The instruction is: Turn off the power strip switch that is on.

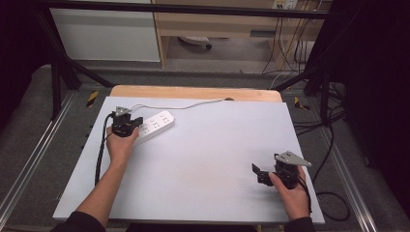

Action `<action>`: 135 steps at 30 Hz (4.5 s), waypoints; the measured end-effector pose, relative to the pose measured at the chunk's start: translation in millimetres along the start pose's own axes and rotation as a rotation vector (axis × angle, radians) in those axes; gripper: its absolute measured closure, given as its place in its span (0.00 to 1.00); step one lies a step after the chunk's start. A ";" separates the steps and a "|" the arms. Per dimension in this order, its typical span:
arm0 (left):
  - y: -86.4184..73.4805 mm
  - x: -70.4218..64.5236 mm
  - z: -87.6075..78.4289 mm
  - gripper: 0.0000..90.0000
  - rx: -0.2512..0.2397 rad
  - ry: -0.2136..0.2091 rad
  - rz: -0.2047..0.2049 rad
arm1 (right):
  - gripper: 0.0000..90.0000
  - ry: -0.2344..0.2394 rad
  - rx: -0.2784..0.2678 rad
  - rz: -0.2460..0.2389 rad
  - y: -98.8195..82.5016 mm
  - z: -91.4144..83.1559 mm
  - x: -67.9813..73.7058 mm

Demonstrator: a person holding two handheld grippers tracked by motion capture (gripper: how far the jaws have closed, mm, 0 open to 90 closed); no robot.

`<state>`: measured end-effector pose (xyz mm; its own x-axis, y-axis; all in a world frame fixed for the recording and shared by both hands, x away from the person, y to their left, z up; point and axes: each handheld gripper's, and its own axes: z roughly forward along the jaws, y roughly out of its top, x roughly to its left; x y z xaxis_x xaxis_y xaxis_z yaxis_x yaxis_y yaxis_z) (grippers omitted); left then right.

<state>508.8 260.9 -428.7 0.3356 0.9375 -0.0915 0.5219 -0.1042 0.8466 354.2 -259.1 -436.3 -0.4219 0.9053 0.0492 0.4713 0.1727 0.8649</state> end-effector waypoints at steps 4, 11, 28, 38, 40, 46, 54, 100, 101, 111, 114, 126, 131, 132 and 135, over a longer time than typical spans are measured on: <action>-0.3 0.4 0.3 1.00 0.003 0.002 0.003 | 0.04 0.002 0.003 -0.003 -0.1 0.1 -0.1; -1.4 1.3 1.7 1.00 0.013 0.004 0.012 | 0.04 0.005 0.005 0.002 0.0 0.3 0.4; -3.4 1.2 4.2 1.00 0.022 0.006 0.020 | 0.04 0.005 -0.001 0.012 -0.2 0.3 0.6; -4.3 0.9 5.0 1.00 0.023 0.010 0.027 | 0.04 0.004 -0.001 0.013 -0.2 -0.3 0.2; -4.2 1.0 4.7 1.00 0.028 0.012 0.024 | 0.04 0.004 -0.001 0.012 -0.2 -0.2 0.2; -4.8 0.1 5.4 1.00 0.032 0.016 0.035 | 0.04 0.003 -0.003 0.008 0.1 -0.3 0.3; -5.8 -1.1 7.4 1.00 0.032 0.009 0.044 | 0.04 0.006 0.003 0.006 -0.1 0.4 0.7; -11.1 -1.8 6.1 1.00 0.011 -0.009 -0.057 | 0.04 -0.006 0.022 0.015 -1.8 -0.7 -1.0; -11.2 -2.1 6.1 1.00 0.010 -0.006 -0.054 | 0.04 -0.006 0.023 0.015 -1.8 -0.7 -1.0; -11.3 -1.2 6.2 1.00 0.010 -0.009 -0.083 | 0.04 -0.010 0.025 0.015 -2.0 -0.8 -1.4; -13.2 3.4 4.3 1.00 0.005 -0.002 -0.086 | 0.04 -0.010 0.024 0.013 -2.1 -1.0 -1.8; -11.3 3.6 4.2 1.00 0.019 -0.009 -0.058 | 0.04 -0.013 0.028 0.012 -1.7 1.0 -2.0; -10.5 0.8 4.4 1.00 0.023 0.007 -0.042 | 0.04 -0.011 0.026 0.015 -1.7 0.0 -2.0; -10.5 0.8 4.4 1.00 0.023 0.007 -0.042 | 0.04 -0.011 0.026 0.015 -1.7 0.0 -2.0; -9.4 0.0 4.2 1.00 0.033 0.015 -0.027 | 0.04 -0.011 0.022 0.017 -1.3 -0.4 -2.8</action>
<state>507.2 260.5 -438.9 0.3092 0.9451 -0.1056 0.5562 -0.0897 0.8262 354.5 -262.0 -437.3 -0.4054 0.9123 0.0586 0.4955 0.1654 0.8527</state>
